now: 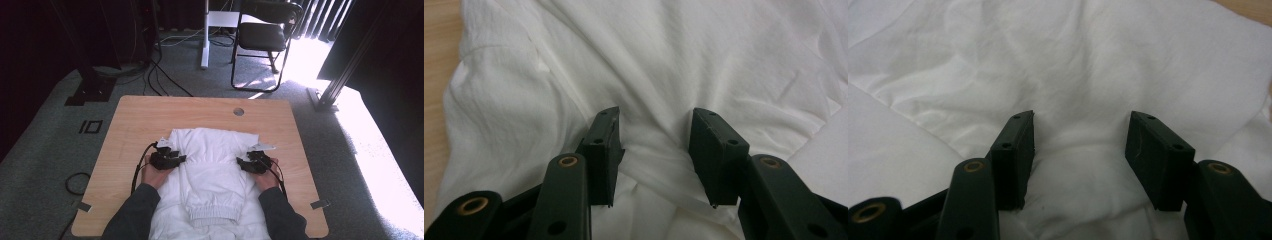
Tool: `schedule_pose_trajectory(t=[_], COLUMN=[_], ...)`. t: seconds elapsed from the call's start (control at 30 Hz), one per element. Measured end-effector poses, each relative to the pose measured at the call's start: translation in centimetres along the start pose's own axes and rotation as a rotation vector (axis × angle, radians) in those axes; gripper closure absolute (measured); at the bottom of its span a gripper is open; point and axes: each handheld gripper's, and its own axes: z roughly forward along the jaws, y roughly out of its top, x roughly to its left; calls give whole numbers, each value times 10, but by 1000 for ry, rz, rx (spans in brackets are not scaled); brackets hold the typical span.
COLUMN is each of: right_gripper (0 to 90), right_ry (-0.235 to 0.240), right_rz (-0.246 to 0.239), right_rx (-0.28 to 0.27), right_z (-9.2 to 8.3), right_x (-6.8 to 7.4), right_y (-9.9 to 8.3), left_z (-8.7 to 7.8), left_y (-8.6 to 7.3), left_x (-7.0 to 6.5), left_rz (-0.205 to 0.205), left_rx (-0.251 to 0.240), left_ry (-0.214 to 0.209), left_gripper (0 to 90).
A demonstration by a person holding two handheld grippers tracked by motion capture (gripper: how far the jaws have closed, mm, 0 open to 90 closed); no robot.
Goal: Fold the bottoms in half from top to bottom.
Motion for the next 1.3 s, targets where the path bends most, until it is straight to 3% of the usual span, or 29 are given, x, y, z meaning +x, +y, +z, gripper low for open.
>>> schedule_pose_trajectory(t=[0.13,0.2,0.3,0.43,0.53,0.6,0.73,0.83,1.0,1.1,1.17,1.23,1.3], right_gripper=[449,430,367,267,228,221,210,210,228,280,383,609,800], right_ry=[16,30,10,-44,-40,-55,-73,-84,-115,-150,-154,-129,-85], right_rz=[0,0,3,126,223,257,276,269,283,231,207,191,206], right_rx=[27,44,10,-41,-41,-34,16,44,25,40,41,44,62], right_z=[-7,-10,-17,-21,-12,-3,18,28,31,32,32,32,31], right_x=[2,1,-7,-36,-55,-64,-69,-67,-66,-59,-55,-52,-52], right_y=[-3,-1,5,25,36,41,44,41,39,39,39,41,43], left_z=[-7,-15,-28,-31,-18,-5,24,36,36,36,36,36,34], left_y=[0,6,22,50,64,69,67,62,60,60,60,60,62], left_x=[-7,-5,8,37,49,55,61,65,67,62,62,61,59], left_rz=[24,22,-14,-109,-146,-165,-215,-257,-226,-168,-176,-189,-172], left_rx=[25,-23,-98,-134,-115,-89,2,30,21,48,62,83,72], left_ry=[-4,18,69,90,87,85,96,101,115,111,72,37,35], left_gripper=[557,481,394,349,326,307,292,280,294,385,500,673,789])
